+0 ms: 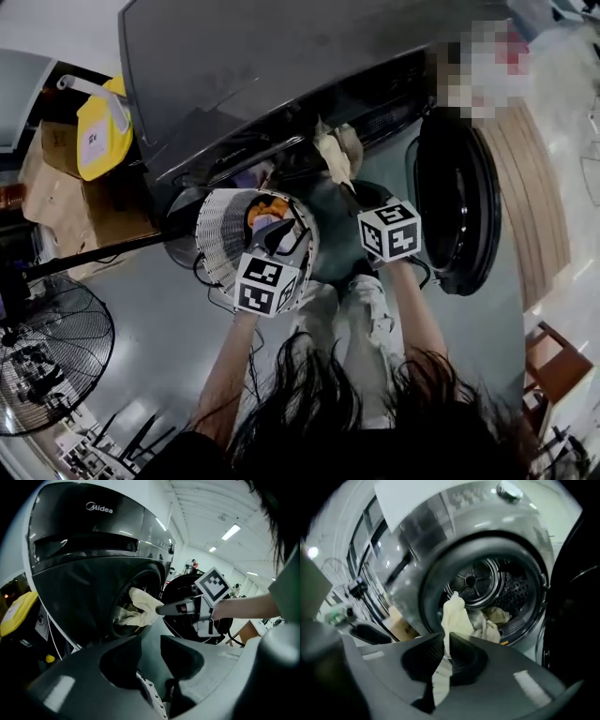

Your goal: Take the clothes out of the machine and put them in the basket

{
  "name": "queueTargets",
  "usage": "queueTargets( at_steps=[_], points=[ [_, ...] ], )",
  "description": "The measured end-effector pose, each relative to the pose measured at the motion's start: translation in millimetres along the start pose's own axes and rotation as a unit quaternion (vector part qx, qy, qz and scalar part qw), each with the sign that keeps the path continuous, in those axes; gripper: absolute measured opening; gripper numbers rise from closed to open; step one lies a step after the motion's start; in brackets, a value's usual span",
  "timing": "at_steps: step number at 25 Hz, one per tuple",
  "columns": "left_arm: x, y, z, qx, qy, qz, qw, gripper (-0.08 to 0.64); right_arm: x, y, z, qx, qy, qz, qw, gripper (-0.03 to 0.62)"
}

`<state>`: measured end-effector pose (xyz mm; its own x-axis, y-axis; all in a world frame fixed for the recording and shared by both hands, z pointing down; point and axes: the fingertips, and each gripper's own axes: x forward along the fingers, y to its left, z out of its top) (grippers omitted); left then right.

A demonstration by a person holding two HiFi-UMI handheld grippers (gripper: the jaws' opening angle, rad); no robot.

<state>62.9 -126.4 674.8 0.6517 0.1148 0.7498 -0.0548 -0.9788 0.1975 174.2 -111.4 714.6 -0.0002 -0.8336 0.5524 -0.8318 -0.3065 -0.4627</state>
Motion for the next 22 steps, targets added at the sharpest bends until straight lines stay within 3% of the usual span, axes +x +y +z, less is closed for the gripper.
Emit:
queueTargets(
  at_steps=[6, 12, 22],
  points=[
    [0, -10, 16, 0.012, -0.002, 0.000, 0.9999, 0.117, -60, 47, 30, 0.031, -0.045, 0.048, 0.997, 0.043],
    [13, -23, 18, 0.035, 0.011, 0.004, 0.9993, 0.172, -115, 84, 44, 0.054, -0.073, 0.087, 0.992, 0.043],
    [50, -25, 29, 0.096, 0.022, 0.034, 0.9946, 0.234, -198, 113, 80, 0.082, -0.112, 0.146, 0.980, 0.043]
  ],
)
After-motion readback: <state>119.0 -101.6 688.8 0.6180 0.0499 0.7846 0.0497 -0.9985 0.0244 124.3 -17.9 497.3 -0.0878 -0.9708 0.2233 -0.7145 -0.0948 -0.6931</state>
